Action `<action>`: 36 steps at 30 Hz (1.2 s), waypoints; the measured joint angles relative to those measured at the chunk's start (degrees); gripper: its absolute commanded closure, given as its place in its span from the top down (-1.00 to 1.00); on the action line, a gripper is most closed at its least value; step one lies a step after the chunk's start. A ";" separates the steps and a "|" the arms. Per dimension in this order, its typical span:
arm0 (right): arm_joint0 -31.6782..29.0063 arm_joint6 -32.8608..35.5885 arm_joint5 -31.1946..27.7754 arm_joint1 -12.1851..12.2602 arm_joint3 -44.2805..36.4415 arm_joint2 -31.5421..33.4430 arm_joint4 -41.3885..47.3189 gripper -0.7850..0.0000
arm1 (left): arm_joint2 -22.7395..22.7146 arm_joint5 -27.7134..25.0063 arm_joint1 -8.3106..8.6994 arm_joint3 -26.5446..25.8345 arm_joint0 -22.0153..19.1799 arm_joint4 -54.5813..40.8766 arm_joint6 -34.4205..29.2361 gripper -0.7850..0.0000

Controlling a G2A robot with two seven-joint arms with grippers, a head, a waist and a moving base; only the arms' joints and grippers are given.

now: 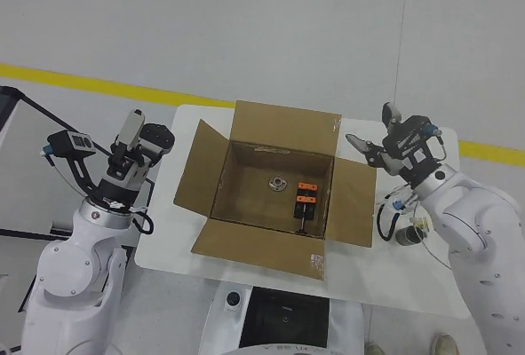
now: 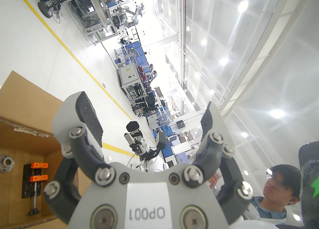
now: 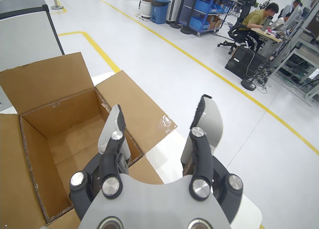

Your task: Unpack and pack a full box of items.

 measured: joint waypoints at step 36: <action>25.31 3.13 -15.55 -7.07 33.65 -34.13 9.51 1.00 | 0.00 0.00 0.00 0.00 0.00 0.00 0.00 1.00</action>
